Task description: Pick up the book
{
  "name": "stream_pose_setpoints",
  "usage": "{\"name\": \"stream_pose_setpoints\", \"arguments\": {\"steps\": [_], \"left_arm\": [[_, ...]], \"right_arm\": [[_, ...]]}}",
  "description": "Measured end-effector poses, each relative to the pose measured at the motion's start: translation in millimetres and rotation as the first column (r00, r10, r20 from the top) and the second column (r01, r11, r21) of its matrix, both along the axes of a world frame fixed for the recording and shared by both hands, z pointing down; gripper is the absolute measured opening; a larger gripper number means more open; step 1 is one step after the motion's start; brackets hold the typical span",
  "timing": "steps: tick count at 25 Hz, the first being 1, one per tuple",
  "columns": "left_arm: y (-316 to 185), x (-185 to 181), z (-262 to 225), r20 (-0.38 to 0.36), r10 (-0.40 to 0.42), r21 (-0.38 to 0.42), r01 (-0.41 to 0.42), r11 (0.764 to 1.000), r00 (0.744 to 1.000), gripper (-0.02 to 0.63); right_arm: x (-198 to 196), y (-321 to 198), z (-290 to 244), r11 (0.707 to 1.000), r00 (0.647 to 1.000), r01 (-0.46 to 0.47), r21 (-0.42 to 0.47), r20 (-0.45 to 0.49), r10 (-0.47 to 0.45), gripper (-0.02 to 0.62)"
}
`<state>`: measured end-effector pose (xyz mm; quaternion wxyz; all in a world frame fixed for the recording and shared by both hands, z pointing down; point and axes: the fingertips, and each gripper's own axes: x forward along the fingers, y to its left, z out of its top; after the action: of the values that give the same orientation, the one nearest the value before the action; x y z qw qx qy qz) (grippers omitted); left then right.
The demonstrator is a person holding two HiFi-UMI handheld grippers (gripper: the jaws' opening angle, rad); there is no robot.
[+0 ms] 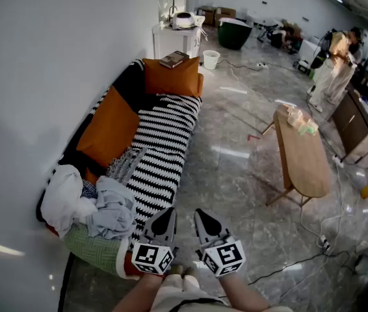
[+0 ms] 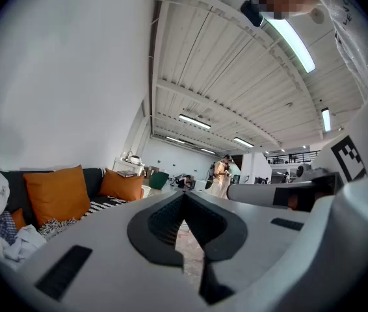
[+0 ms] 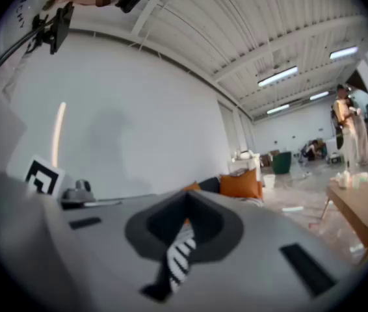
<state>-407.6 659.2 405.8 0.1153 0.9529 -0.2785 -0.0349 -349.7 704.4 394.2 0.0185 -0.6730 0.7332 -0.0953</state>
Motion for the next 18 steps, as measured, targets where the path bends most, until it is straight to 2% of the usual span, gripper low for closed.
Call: {"name": "stream_pose_setpoints", "arguments": {"steps": [18], "left_arm": [[9,36,8,0.013,-0.010,0.006,0.010,1.000,1.000,0.023]], "right_arm": [[41,10,9,1.000,1.000,-0.023,0.016,0.013,0.023,0.012]]}}
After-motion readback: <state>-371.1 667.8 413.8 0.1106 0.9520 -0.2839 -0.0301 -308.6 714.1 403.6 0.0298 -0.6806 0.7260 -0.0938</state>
